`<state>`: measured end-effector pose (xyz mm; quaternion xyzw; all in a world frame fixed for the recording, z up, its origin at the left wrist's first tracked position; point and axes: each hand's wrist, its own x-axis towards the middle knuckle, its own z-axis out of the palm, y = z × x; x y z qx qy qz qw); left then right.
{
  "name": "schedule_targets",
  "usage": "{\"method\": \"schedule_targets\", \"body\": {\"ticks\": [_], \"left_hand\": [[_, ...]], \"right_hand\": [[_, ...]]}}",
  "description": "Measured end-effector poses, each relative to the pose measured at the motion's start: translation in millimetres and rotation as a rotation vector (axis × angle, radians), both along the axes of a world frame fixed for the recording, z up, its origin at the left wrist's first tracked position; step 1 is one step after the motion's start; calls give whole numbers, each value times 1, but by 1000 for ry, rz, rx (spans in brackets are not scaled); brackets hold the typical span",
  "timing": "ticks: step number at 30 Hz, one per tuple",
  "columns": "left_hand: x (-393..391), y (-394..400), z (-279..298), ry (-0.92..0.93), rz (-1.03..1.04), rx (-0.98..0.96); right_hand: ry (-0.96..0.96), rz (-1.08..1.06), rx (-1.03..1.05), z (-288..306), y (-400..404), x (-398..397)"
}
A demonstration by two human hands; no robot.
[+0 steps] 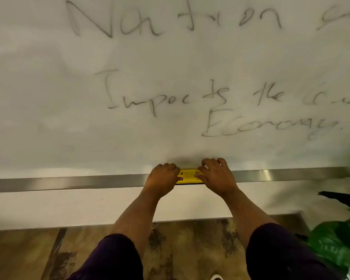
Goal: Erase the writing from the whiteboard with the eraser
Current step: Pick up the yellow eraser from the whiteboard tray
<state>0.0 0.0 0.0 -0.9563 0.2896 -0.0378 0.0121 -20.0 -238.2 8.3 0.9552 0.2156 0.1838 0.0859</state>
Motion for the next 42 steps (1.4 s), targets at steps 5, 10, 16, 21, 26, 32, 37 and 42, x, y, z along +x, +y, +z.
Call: {"method": "schedule_targets", "body": {"ticks": [5,10,16,21,26,32,37,42], "left_hand": [[0,-3,-19,119,31,76],[4,-6,-32,147,56,71],[10,-10,-39,151,76,16],[16,-9,-44,142,70,12],[18,-4,-43,130,53,-20],[13,3,-25,151,30,-132],[1,13,-3,81,-46,-185],[-6,26,17,-52,-161,-186]], "right_hand": [[124,-40,-10,-10,0,-1],[172,-47,-27,-21,-2,5],[150,31,4,-39,-8,8],[110,126,116,-50,-8,11],[50,213,179,-49,-12,12],[96,266,197,-36,-17,8],[84,340,137,-21,-13,3],[25,254,195,-11,-4,5]]}}
